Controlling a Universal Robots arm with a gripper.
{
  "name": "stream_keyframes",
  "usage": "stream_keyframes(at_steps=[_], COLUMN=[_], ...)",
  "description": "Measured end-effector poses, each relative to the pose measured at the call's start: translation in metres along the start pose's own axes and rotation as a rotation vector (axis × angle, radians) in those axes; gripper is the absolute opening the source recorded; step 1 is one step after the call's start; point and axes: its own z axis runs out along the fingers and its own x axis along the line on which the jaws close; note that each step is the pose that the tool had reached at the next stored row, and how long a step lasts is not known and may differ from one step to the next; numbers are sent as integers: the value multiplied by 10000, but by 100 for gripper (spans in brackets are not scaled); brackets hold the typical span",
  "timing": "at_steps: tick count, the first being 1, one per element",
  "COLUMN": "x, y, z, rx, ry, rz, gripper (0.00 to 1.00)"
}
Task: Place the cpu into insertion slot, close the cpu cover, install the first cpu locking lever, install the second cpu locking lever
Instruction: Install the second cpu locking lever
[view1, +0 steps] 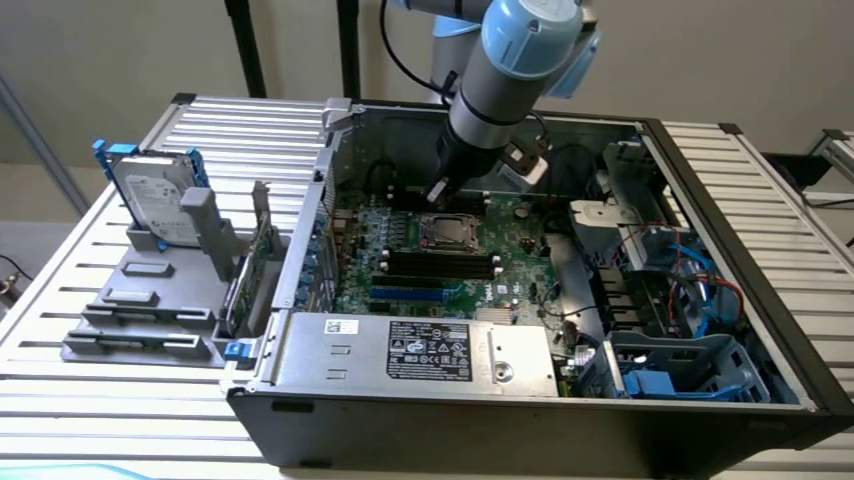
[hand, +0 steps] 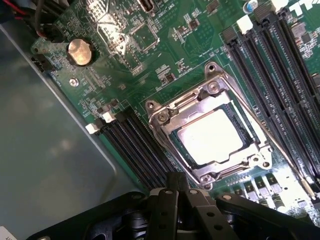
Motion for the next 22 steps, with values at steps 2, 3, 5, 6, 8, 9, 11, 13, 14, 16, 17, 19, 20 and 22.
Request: stream_keyframes(at_steps=[2, 3, 5, 6, 8, 9, 11, 13, 14, 16, 17, 19, 20, 22], x=[-33, -48, -79, -97, -132, -148, -186, -227, -248, -289, -311, -355, -377, -430], y=[19, 25, 38, 45, 58, 64, 80, 99, 108, 128, 135, 143, 145, 149], z=[-31, -53, -106, -134, -195, -226, -287, -327, -341, -364, -375, -394, -402, -417], rx=[6, 9, 12, 13, 14, 14, 14, 14, 13, 13, 13, 10, 9, 11], ry=[-3, -7, -9, -9, -11, -10, -10, -12, -12, -12, -13, -16, -16, -17], rz=[1, 3, 4, 4, 5, 5, 5, 5, 6, 5, 5, 7, 8, 6], gripper=[11, 11, 11, 11, 11, 11, 11, 11, 11, 11, 11, 11, 11, 11])
